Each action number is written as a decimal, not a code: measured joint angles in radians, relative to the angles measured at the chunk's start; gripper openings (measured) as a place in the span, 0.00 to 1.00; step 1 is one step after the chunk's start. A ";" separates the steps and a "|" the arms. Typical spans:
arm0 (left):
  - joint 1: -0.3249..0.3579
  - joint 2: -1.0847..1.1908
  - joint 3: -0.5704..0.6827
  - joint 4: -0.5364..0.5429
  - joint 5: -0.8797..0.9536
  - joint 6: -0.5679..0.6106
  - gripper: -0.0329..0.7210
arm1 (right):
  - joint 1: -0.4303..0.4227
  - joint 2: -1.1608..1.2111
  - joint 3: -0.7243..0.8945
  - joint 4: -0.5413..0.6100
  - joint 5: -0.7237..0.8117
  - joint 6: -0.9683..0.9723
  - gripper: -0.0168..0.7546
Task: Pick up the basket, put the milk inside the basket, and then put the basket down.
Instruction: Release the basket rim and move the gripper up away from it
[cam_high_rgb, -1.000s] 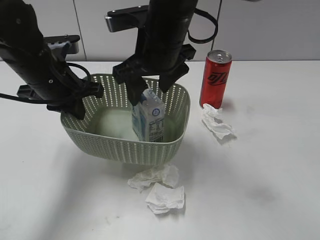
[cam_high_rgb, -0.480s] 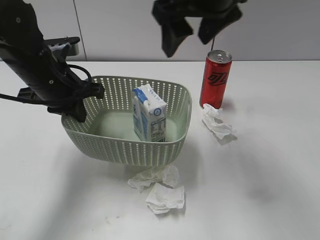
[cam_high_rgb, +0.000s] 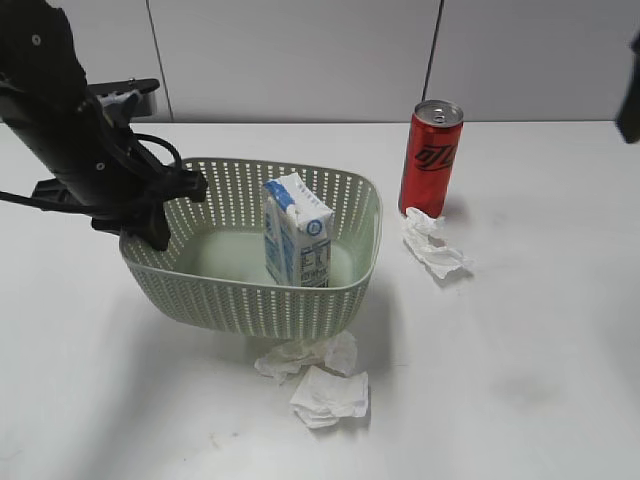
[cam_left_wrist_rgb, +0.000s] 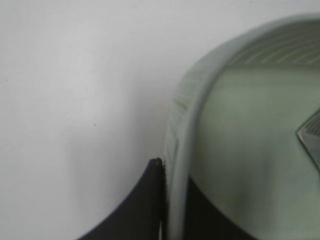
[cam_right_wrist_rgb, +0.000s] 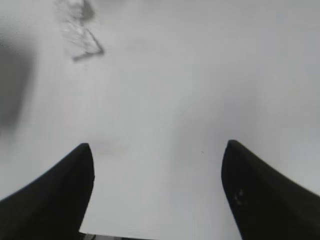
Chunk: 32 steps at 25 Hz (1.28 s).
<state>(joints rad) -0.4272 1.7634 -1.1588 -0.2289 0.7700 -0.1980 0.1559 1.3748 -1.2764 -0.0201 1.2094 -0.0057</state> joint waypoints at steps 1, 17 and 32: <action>0.000 0.000 -0.001 -0.001 0.000 -0.001 0.06 | -0.008 -0.033 0.035 -0.001 -0.003 -0.004 0.79; 0.017 0.191 -0.376 0.054 0.131 -0.041 0.06 | -0.014 -0.668 0.480 0.077 -0.080 -0.017 0.79; 0.030 0.458 -0.609 0.114 0.150 -0.149 0.06 | -0.014 -1.111 0.717 0.087 -0.127 -0.014 0.79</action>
<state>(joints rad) -0.3974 2.2211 -1.7681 -0.1146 0.9201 -0.3474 0.1415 0.2635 -0.5591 0.0664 1.0828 -0.0200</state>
